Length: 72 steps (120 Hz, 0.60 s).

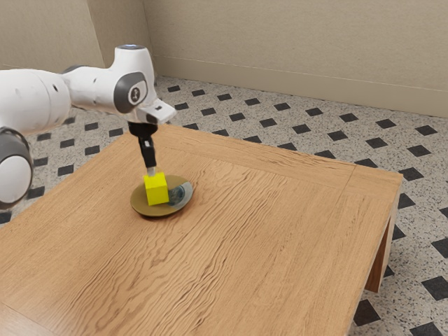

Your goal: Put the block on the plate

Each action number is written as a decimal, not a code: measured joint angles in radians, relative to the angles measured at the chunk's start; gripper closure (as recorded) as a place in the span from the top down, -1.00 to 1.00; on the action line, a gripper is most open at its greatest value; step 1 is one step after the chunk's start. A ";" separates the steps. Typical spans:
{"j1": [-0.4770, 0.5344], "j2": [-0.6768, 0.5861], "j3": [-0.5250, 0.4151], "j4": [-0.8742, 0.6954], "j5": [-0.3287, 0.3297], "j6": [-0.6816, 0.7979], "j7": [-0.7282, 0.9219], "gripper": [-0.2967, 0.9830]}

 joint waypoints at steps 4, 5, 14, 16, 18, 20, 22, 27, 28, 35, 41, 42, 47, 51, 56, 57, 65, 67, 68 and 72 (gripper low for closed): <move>-0.007 -0.028 0.000 -0.020 -0.005 -0.013 0.000 0.51; -0.009 -0.035 0.000 -0.025 -0.006 -0.016 0.000 0.51; -0.037 -0.101 0.001 -0.056 -0.018 -0.050 -0.002 0.52; -0.044 -0.114 0.001 -0.059 -0.021 -0.058 -0.002 0.52; -0.052 -0.126 0.001 -0.061 -0.023 -0.066 -0.003 0.52; -0.060 -0.139 0.001 -0.063 -0.024 -0.074 -0.003 0.52; -0.067 -0.152 0.001 -0.064 -0.026 -0.082 -0.003 0.52; -0.077 -0.185 0.000 -0.066 -0.028 -0.103 -0.003 0.52; -0.078 -0.190 0.000 -0.066 -0.028 -0.107 -0.003 0.52; -0.088 -0.231 -0.001 -0.067 -0.030 -0.133 -0.003 0.53; -0.100 -0.267 -0.002 -0.069 -0.029 -0.152 -0.003 0.53; -0.102 -0.273 -0.002 -0.070 -0.028 -0.154 -0.003 0.53; -0.111 -0.301 -0.002 -0.075 -0.026 -0.166 -0.004 0.53; -0.116 -0.319 -0.002 -0.078 -0.024 -0.175 -0.004 0.53; -0.119 -0.337 -0.002 -0.079 -0.023 -0.188 -0.003 0.53; -0.119 -0.340 -0.002 -0.079 -0.023 -0.191 -0.003 0.53; -0.118 -0.350 -0.001 -0.080 -0.021 -0.209 -0.003 0.53; -0.118 -0.351 -0.001 -0.080 -0.021 -0.212 -0.003 0.53; -0.118 -0.352 -0.001 -0.080 -0.021 -0.214 -0.003 0.53; -0.117 -0.353 -0.001 -0.079 -0.020 -0.220 -0.003 0.53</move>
